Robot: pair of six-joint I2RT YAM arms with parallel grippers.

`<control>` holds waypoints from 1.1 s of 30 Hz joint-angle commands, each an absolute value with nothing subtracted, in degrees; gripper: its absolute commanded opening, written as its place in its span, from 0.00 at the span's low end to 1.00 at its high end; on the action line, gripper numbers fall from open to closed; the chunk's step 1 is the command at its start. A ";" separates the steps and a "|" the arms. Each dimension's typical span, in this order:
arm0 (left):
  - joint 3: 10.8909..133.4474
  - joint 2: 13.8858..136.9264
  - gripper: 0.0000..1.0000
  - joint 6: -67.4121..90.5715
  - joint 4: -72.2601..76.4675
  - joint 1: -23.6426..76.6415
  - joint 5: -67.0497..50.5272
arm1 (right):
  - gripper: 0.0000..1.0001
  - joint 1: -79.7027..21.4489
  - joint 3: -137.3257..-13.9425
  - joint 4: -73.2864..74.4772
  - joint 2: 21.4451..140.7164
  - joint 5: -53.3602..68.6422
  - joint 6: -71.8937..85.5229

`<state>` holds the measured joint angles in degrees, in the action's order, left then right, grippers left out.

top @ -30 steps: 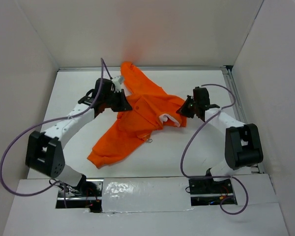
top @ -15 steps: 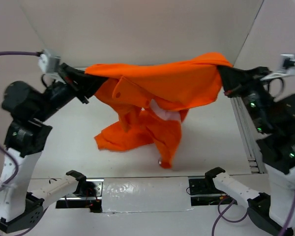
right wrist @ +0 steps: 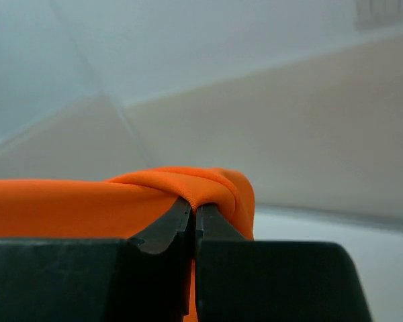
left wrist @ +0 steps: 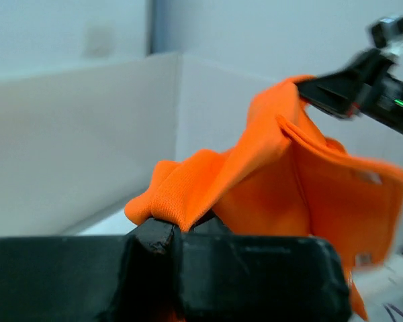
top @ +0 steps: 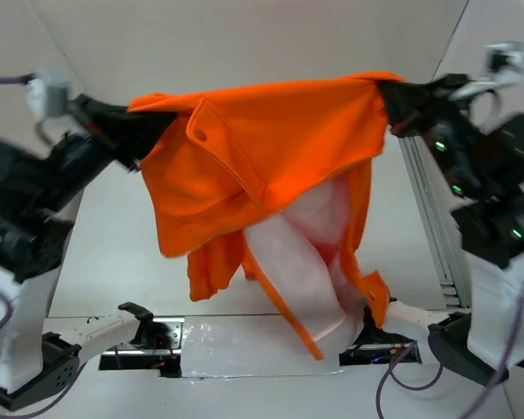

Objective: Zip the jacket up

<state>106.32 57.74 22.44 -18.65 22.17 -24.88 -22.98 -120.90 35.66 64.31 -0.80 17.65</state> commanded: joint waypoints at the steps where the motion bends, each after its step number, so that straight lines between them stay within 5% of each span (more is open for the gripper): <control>1: 98.82 65.55 0.00 22.66 -18.89 21.27 -4.87 | 0.00 -19.35 -110.77 31.39 71.17 -9.51 17.04; 4: 91.95 73.63 0.03 26.27 -21.00 18.73 2.98 | 0.00 -16.79 -101.28 27.17 78.12 -2.66 18.72; 5: 90.98 78.61 0.14 27.41 -22.40 16.20 1.60 | 0.00 -15.48 -97.68 25.85 80.66 -0.64 18.55; 6: 90.62 81.18 0.27 28.99 -23.63 14.34 -1.12 | 0.00 -15.12 -96.95 24.71 86.34 1.04 18.89; 7: 91.14 87.13 0.66 30.22 -25.12 10.76 -3.75 | 0.00 -14.68 -97.81 24.00 89.44 3.40 18.55; 8: 92.27 90.41 0.89 31.71 -29.31 9.07 -6.04 | 0.17 -14.50 -99.56 24.26 96.43 4.65 18.20; 9: 94.72 93.05 0.99 33.56 -30.66 7.57 -9.37 | 0.27 -14.33 -101.93 25.48 99.64 5.35 18.63; 10: 96.14 97.60 0.99 34.10 -32.41 5.47 -10.80 | 0.48 -14.07 -107.43 29.23 102.37 7.01 18.55; 11: 98.07 99.04 0.99 34.62 -34.17 4.49 -11.68 | 0.99 -14.06 -109.40 30.40 106.48 7.29 19.07; 15: 92.66 97.31 0.99 33.75 -31.39 3.08 -15.81 | 1.00 -14.15 -105.49 29.63 103.55 7.65 20.30; 24: 72.96 83.07 0.99 29.53 -22.94 7.45 -25.14 | 1.00 -19.93 -55.16 24.86 69.46 -1.39 34.53; 33: 68.55 84.45 0.99 27.25 -18.28 15.63 -28.83 | 1.00 -27.68 -41.33 38.93 43.17 -11.25 42.98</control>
